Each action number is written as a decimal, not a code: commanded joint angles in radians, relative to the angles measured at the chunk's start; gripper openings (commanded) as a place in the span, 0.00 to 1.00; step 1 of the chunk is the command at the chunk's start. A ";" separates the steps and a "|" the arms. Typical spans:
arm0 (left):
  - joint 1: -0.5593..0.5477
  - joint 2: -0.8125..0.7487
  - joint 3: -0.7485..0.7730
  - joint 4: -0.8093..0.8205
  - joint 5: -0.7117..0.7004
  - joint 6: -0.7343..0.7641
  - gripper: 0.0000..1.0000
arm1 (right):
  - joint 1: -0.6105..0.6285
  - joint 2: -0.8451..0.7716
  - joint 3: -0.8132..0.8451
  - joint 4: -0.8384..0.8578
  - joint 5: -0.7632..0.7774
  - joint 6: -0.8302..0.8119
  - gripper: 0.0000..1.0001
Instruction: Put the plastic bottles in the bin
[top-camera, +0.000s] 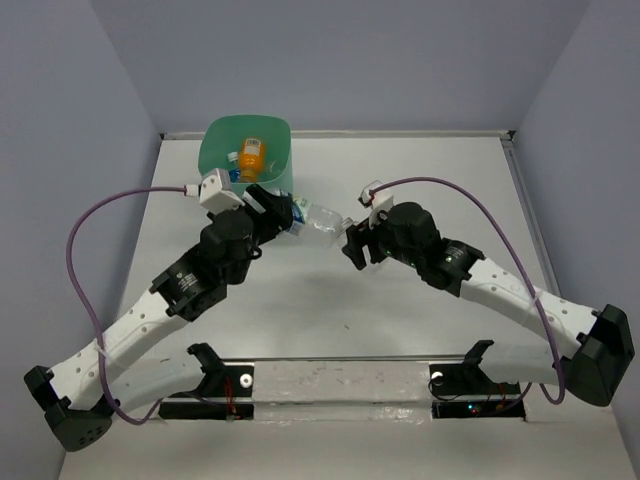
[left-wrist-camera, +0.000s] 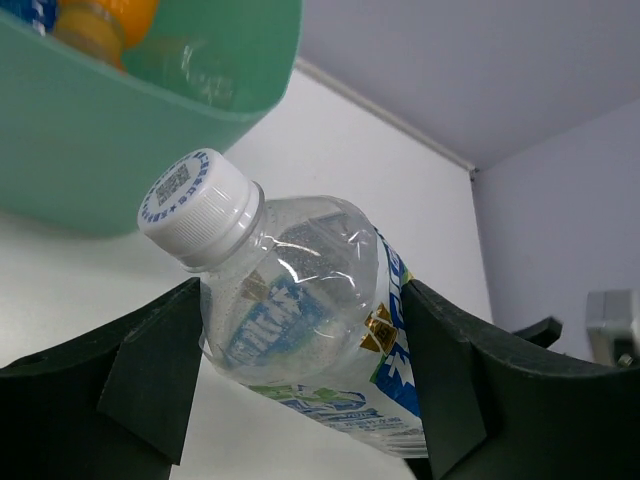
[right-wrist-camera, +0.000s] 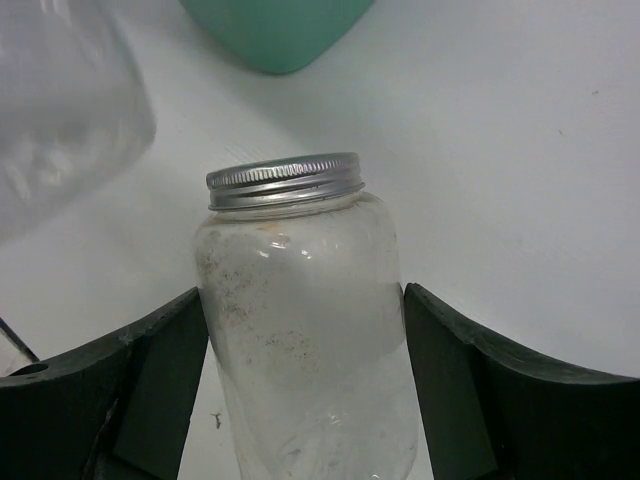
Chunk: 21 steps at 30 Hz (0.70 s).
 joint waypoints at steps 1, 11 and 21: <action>0.086 0.081 0.193 0.103 -0.095 0.190 0.49 | -0.004 -0.052 -0.020 0.042 0.004 0.021 0.17; 0.438 0.354 0.475 0.189 -0.021 0.374 0.50 | -0.004 -0.120 -0.031 0.043 -0.023 0.033 0.17; 0.544 0.492 0.442 0.266 -0.066 0.449 0.51 | -0.004 -0.138 -0.011 0.060 -0.048 0.037 0.17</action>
